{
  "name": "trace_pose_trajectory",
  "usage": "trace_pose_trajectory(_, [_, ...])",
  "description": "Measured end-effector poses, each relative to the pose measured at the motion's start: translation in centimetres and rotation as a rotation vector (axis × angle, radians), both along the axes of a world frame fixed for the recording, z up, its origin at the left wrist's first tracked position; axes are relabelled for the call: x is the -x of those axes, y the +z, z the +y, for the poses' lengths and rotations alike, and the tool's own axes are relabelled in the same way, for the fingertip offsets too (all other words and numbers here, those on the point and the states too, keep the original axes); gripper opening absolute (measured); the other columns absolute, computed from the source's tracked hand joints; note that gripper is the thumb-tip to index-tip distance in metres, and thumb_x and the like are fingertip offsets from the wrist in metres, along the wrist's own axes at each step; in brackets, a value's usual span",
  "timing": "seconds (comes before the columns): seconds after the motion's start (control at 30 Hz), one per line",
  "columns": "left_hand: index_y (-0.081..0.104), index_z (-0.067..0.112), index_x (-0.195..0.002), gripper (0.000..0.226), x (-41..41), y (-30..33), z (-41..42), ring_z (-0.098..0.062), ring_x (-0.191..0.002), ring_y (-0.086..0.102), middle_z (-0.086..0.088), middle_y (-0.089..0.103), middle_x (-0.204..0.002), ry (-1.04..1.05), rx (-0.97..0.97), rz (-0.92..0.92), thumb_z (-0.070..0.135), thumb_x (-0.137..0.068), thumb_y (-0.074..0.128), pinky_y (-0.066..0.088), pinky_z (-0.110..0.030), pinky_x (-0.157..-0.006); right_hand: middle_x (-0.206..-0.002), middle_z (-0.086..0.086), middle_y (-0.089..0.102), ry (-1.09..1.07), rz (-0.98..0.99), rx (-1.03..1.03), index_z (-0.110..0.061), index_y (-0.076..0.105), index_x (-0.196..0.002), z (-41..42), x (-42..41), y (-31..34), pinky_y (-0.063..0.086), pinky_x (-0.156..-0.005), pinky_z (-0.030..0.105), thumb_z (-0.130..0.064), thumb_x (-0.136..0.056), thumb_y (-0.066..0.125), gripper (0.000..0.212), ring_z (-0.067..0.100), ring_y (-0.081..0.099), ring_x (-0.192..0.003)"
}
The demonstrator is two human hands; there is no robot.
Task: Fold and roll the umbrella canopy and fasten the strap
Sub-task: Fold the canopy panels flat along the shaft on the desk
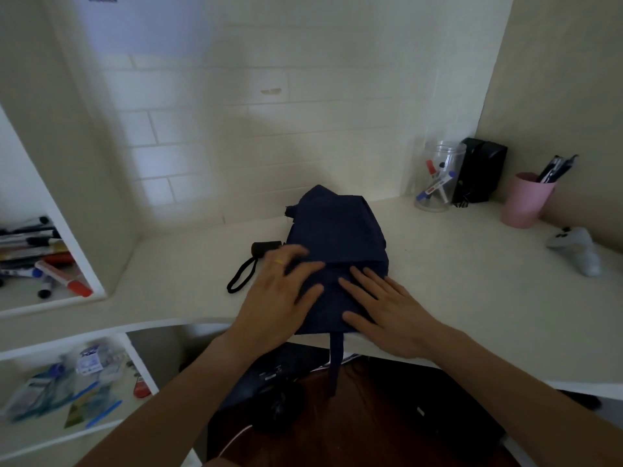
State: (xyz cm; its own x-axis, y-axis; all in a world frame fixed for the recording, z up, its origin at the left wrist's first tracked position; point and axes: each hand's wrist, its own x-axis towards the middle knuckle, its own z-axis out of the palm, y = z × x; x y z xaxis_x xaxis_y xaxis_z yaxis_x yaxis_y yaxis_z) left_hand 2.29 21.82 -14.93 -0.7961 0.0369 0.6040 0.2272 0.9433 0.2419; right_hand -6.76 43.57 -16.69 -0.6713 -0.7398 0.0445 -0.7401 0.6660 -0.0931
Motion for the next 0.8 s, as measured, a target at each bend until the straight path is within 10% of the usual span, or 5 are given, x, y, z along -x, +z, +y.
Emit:
trace_pose_trajectory(0.23, [0.002,0.033,-0.161,0.070,1.3,-2.1,-1.6,-0.004,-0.155,-0.003,0.014,0.001,-0.169,-0.006,0.354,-0.523,0.067,-0.101,0.013,0.001,-0.033,-0.127,-0.165,-0.016,-0.014,-0.003,-0.110,-0.074,-0.032,-0.009,-0.157,1.2,1.0,0.7,-0.005,-0.124,0.030,-0.069,-0.096,0.015,0.076,-0.003,-0.014,-0.148])
trace_pose_trajectory(0.6, [-0.008,0.035,-0.160,0.084,1.8,-1.8,-2.9,0.001,-0.152,-0.012,0.019,-0.012,-0.166,-0.060,0.349,-0.590,0.080,-0.093,0.016,-0.004,-0.034,-0.126,-0.164,-0.020,0.002,0.107,-0.151,-0.069,-0.037,0.008,-0.158,1.3,0.7,1.8,0.004,-0.125,0.028,-0.064,-0.099,0.026,0.067,0.000,0.000,-0.151])
trace_pose_trajectory(0.7, [-0.008,0.035,-0.160,0.083,1.8,-1.6,-3.0,0.001,-0.152,-0.012,0.019,-0.012,-0.166,-0.070,0.347,-0.582,0.079,-0.094,0.017,-0.005,-0.033,-0.126,-0.135,-0.015,0.061,-0.042,-0.109,0.402,-0.032,0.061,-0.133,1.1,1.4,4.5,0.044,-0.107,0.028,-0.050,-0.089,0.064,0.048,0.006,0.057,-0.123])
trace_pose_trajectory(0.8, [-0.007,0.036,-0.160,0.083,1.8,-1.8,-3.0,0.001,-0.153,-0.011,0.019,-0.011,-0.166,-0.063,0.349,-0.564,0.079,-0.094,0.017,-0.003,-0.035,-0.127,-0.093,-0.011,0.072,-0.259,0.028,0.854,-0.026,0.071,-0.102,-0.5,3.9,7.6,0.056,-0.082,0.033,-0.036,-0.081,0.076,0.024,0.006,0.067,-0.083])
